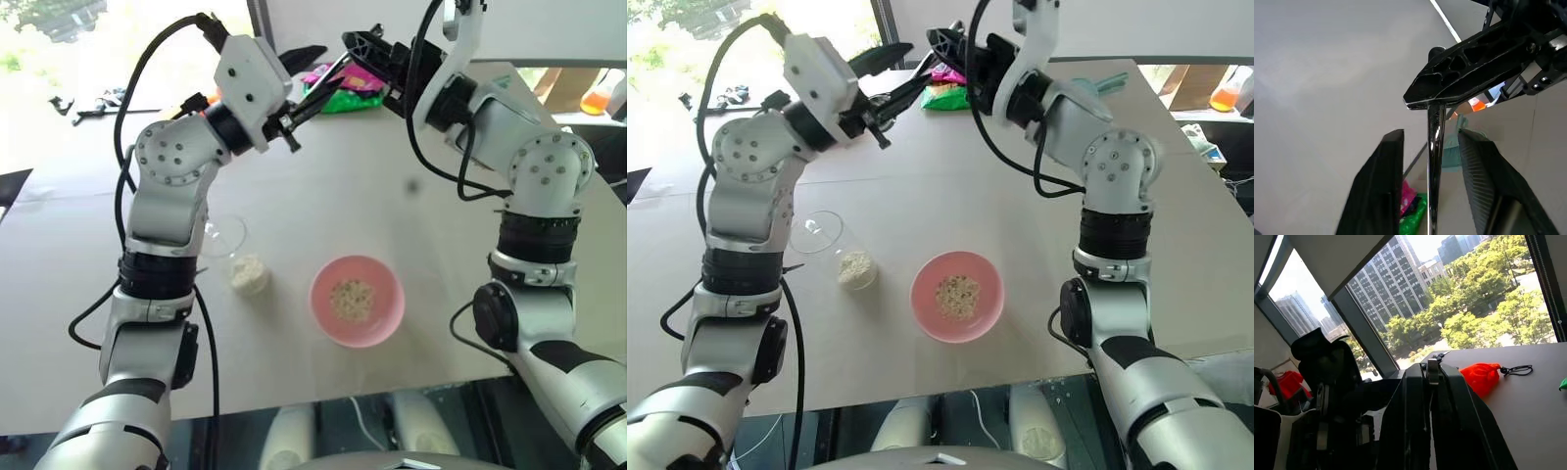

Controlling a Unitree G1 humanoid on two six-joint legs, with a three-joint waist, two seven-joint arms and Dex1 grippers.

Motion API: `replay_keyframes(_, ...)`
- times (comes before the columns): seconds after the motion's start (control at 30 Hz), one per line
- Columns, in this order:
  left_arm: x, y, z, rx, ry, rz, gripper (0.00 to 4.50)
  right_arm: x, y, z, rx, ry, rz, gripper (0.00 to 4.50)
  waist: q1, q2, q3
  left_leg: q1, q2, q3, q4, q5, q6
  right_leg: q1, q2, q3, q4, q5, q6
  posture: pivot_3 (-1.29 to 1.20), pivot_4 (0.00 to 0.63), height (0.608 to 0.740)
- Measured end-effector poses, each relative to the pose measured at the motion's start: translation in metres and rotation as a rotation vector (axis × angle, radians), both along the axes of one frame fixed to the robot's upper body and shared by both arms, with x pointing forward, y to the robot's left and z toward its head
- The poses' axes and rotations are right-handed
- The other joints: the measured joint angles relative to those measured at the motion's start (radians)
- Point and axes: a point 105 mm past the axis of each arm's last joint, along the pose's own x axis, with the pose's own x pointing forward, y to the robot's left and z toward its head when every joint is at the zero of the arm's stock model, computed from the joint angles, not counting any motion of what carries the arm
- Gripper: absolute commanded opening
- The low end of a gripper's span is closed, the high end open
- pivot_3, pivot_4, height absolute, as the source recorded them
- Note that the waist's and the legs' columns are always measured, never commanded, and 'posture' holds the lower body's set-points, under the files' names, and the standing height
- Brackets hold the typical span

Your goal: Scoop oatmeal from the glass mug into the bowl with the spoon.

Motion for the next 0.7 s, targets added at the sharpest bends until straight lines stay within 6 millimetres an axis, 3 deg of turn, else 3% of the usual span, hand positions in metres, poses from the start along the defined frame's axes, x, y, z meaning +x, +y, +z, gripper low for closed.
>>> replay_keyframes(0.03, 0.0, 0.003, 0.002, -0.03, 0.03, -0.003, 3.64, 0.002, -0.003, 0.001, 0.008, 0.007, -0.011, 0.0, 0.0, 0.0, 0.0, 0.0, 0.0, 0.0, 0.0, 0.0, 0.0, 0.0, 0.0, 0.0, 0.0, 0.0, 0.0, 0.0, 0.15, 0.74)
replay_keyframes(0.1, -0.003, 0.009, 0.007, -0.101, 0.109, -0.017, 3.64, 0.006, -0.01, 0.003, 0.017, 0.015, -0.035, 0.0, -0.001, 0.0, 0.0, 0.0, 0.0, 0.0, 0.0, 0.0, 0.0, 0.0, 0.0, 0.0, 0.0, 0.0, 0.0, 0.0, 0.15, 0.74)
replay_keyframes(0.13, -0.007, 0.024, 0.015, -0.193, 0.2, -0.008, 3.64, 0.009, -0.025, 0.007, 0.031, 0.017, -0.072, 0.0, -0.001, 0.0, 0.0, 0.0, 0.0, 0.0, 0.0, 0.0, 0.0, 0.0, 0.0, 0.0, 0.0, 0.0, 0.0, 0.0, 0.15, 0.74)
replay_keyframes(0.17, -0.008, 0.026, 0.016, -0.2, 0.202, -0.006, 3.64, 0.01, -0.027, 0.007, 0.033, 0.017, -0.077, 0.0, -0.001, 0.0, 0.0, 0.0, 0.0, 0.0, 0.0, 0.0, 0.0, 0.0, 0.0, 0.0, 0.0, 0.0, 0.0, 0.0, 0.15, 0.74)
replay_keyframes(0.33, -0.016, 0.079, 0.026, -0.43, 0.311, 0.143, 3.64, 0.015, -0.06, 0.011, 0.025, 0.016, -0.17, 0.0, -0.004, 0.001, 0.0, 0.001, 0.0, 0.0, 0.0, 0.0, 0.0, 0.0, 0.0, 0.0, 0.0, 0.0, 0.0, 0.0, 0.15, 0.74)
replay_keyframes(0.37, -0.024, 0.103, 0.014, -0.505, 0.345, 0.197, 3.64, 0.017, -0.071, 0.006, 0.015, 0.024, -0.201, 0.0, -0.007, 0.001, 0.0, 0.001, 0.001, 0.001, -0.001, 0.0, 0.0, 0.0, 0.0, 0.001, -0.001, 0.0, 0.0, 0.0, 0.15, 0.74)
replay_keyframes(0.4, -0.025, 0.108, 0.006, -0.52, 0.371, 0.211, 3.64, 0.018, -0.078, 0.003, 0.016, 0.032, -0.219, 0.0, -0.007, 0.001, 0.0, 0.001, 0.001, 0.001, -0.001, 0.0, 0.0, 0.0, 0.0, 0.001, 0.0, 0.0, 0.0, 0.0, 0.15, 0.74)
replay_keyframes(0.57, -0.056, 0.167, -0.083, -0.583, 0.599, 0.405, 3.64, 0.022, -0.113, -0.029, -0.037, 0.108, -0.31, 0.0, -0.008, 0.001, 0.0, 0.0, 0.001, 0.003, -0.002, 0.0, 0.0, 0.0, 0.0, 0.002, -0.001, 0.0, 0.0, 0.0, 0.15, 0.74)
replay_keyframes(0.7, -0.085, 0.187, -0.119, -0.53, 0.695, 0.446, 3.64, 0.019, -0.13, -0.044, -0.062, 0.15, -0.342, 0.0, 0.006, 0.001, 0.0, 0.001, 0.001, 0.004, -0.002, 0.0, 0.001, 0.0, 0.0, 0.002, -0.001, 0.0, 0.0, 0.0, 0.15, 0.74)
